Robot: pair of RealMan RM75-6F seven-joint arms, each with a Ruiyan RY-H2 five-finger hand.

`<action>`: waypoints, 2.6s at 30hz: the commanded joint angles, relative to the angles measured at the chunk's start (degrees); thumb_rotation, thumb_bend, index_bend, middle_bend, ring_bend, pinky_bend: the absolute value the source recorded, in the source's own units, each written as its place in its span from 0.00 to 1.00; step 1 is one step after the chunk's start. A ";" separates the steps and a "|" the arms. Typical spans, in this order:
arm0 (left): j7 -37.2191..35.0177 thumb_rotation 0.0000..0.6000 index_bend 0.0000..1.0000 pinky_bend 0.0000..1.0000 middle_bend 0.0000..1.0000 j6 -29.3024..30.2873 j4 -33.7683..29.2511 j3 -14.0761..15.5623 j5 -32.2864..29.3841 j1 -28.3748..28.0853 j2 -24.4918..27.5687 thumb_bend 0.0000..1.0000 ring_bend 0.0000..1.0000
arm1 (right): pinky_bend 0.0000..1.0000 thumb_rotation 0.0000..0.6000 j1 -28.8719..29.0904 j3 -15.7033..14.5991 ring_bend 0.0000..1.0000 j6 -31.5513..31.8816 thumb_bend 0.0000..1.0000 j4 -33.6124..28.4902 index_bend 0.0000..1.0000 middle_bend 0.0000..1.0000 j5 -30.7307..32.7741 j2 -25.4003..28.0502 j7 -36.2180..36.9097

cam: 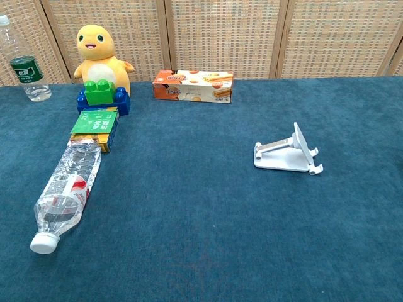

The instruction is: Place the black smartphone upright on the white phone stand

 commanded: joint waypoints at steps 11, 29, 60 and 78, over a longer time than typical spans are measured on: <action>-1.36 1.00 0.00 0.00 0.00 0.43 0.08 0.05 0.36 0.20 0.52 0.01 0.00 | 0.38 1.00 0.22 5.40 0.42 15.31 0.47 -7.21 0.48 0.51 -9.05 1.35 13.50; -3.32 1.00 0.00 0.00 0.00 -2.93 -0.01 -0.62 -2.01 -1.21 1.55 0.01 0.00 | 0.39 1.00 6.63 9.79 0.42 7.31 0.47 -18.45 0.49 0.51 -4.41 1.71 15.93; -3.04 1.00 0.00 0.00 0.00 -5.24 0.48 -0.66 -3.50 -2.30 1.39 0.01 0.00 | 0.39 1.00 14.43 7.24 0.42 -0.50 0.49 -18.28 0.49 0.51 -8.46 1.80 11.09; -2.79 1.00 0.00 0.00 0.00 -6.05 0.18 -0.86 -4.40 -2.75 1.45 0.01 0.00 | 0.39 1.00 18.07 5.22 0.42 -6.84 0.49 -13.94 0.49 0.51 -9.02 1.00 15.88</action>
